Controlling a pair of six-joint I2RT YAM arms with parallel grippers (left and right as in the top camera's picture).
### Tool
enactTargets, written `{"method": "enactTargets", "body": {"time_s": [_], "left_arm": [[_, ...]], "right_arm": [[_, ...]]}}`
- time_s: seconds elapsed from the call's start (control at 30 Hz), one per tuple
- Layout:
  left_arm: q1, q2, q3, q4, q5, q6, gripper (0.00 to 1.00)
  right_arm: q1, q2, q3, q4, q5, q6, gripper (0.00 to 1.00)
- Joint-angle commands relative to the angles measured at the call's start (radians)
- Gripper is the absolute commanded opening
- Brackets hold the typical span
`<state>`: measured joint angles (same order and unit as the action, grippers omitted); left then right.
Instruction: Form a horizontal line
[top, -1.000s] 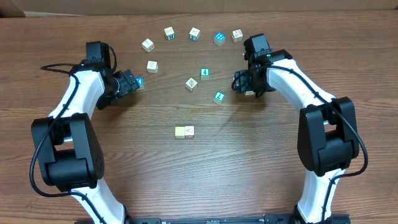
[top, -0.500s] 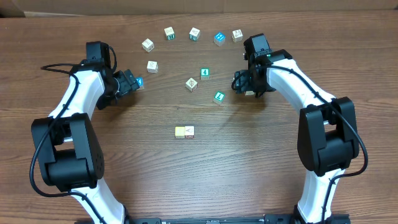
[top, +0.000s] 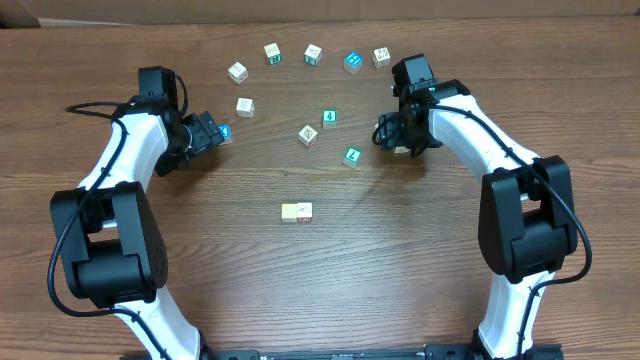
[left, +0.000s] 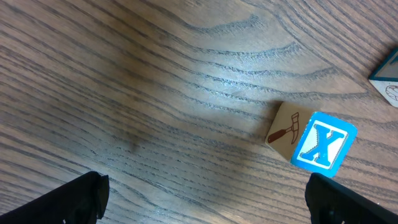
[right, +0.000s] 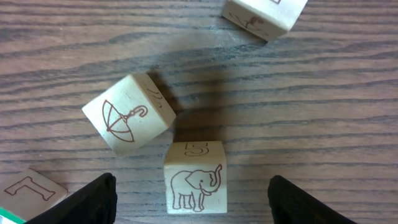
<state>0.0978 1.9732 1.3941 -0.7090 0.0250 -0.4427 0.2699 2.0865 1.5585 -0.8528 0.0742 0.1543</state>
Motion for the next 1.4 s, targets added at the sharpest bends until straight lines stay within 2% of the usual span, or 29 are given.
{"method": "enactTargets", "body": {"time_s": [0.0,0.3,0.43,0.7,0.8,1.07,1.23,1.37], "left_arm": [[-0.006,0.011,0.016,0.003,-0.007,0.001,0.99],[-0.006,0.011,0.016,0.003,-0.007,0.001,1.00],[-0.006,0.011,0.016,0.003,-0.007,0.001,1.00],[-0.006,0.011,0.016,0.003,-0.007,0.001,1.00],[-0.006,0.011,0.016,0.003,-0.006,0.001,0.99],[-0.006,0.011,0.016,0.003,-0.007,0.001,1.00],[-0.006,0.011,0.016,0.003,-0.007,0.001,1.00],[-0.006,0.011,0.016,0.003,-0.007,0.001,1.00]], "right_arm": [[-0.002,0.003,0.011,-0.001,-0.005,0.003,0.75],[-0.002,0.003,-0.002,0.018,-0.004,0.003,0.70],[-0.002,0.003,-0.036,0.060,-0.004,0.002,0.71],[-0.002,0.003,-0.047,0.081,0.000,0.002,0.62],[-0.002,0.003,-0.050,0.081,0.028,0.002,0.55],[-0.002,0.003,-0.066,0.093,0.038,0.002,0.54],[-0.002,0.003,-0.066,0.097,0.038,0.002,0.45],[-0.002,0.003,-0.066,0.097,0.038,0.002,0.44]]}}
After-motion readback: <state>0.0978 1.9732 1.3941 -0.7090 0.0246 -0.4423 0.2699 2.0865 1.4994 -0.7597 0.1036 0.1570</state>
